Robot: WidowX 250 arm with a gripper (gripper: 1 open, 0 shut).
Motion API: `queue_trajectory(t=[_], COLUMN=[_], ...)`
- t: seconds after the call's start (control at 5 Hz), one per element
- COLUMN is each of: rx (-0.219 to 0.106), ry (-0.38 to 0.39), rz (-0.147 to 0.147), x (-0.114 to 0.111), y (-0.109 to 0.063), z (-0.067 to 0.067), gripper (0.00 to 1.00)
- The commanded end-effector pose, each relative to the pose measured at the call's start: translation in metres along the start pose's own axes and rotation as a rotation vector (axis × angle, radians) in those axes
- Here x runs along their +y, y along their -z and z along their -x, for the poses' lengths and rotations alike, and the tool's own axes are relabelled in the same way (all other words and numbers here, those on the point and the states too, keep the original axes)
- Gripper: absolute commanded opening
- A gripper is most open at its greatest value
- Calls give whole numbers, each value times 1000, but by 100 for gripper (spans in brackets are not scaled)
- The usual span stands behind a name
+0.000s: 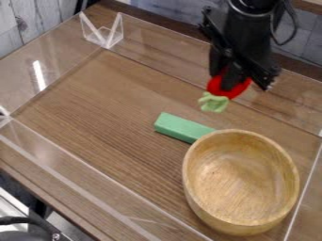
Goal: Move the red fruit to the left
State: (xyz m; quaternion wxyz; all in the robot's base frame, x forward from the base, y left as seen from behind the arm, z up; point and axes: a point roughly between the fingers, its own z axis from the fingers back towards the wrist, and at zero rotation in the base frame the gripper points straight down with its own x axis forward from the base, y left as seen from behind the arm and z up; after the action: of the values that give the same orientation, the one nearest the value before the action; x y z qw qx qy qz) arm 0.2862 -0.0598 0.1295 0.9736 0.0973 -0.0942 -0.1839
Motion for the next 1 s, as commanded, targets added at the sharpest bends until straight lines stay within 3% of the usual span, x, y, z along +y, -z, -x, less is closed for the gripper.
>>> queue_trajectory(t=[0.0, 0.2, 0.6, 0.8], rx=[-61, -60, -71, -89], ry=[-53, -86, -110, -148], rz=[-15, -21, -23, -33], x=[18, 29, 31, 44], y=[-7, 3, -1, -4], z=[-15, -18, -16, -4], gripper=[0, 0, 0, 0])
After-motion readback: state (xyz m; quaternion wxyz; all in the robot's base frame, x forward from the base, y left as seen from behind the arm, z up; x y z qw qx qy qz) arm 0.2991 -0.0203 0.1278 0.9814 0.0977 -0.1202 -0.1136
